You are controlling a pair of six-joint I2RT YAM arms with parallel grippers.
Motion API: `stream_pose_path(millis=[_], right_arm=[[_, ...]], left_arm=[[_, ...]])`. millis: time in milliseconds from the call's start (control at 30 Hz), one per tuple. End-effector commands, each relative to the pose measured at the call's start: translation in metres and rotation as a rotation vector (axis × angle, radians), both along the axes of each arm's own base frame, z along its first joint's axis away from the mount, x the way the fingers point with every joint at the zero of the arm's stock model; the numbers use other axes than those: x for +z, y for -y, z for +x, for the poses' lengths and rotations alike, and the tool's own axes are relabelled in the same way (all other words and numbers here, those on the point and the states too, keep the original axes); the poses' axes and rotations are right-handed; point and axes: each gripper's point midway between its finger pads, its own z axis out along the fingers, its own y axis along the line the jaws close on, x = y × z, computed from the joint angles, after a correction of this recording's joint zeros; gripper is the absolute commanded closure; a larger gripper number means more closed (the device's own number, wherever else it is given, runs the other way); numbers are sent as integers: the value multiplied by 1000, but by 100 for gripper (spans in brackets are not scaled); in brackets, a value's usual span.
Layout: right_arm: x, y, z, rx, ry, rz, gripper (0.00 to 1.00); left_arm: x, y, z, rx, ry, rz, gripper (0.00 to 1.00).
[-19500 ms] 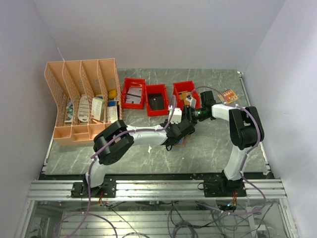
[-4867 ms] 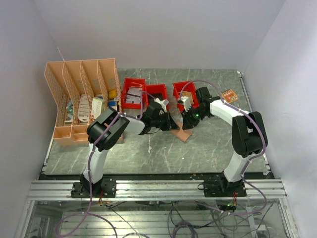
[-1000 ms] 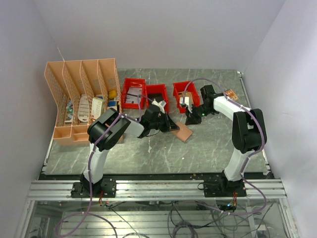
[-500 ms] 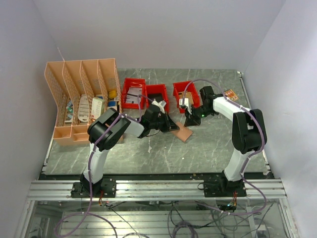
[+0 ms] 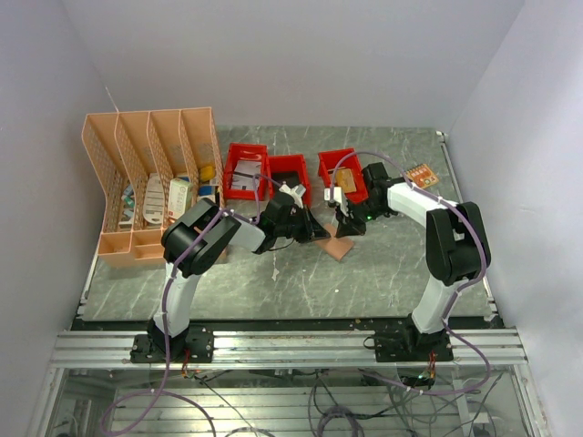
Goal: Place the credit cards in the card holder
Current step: Close the card holder at the center of the board.
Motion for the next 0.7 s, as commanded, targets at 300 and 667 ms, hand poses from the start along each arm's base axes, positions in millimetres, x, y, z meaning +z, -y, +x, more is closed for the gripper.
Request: stream_pose_path(millis=[300,667], right_arm=[[-6,-1,-22,65,-8,-33,100],[-10,-5,-25,87,-1,-74,100]], left_arm=[[-52,-14,-19,-11,-84,135,93],[-52,-15,-20,-11,-85,134,93]])
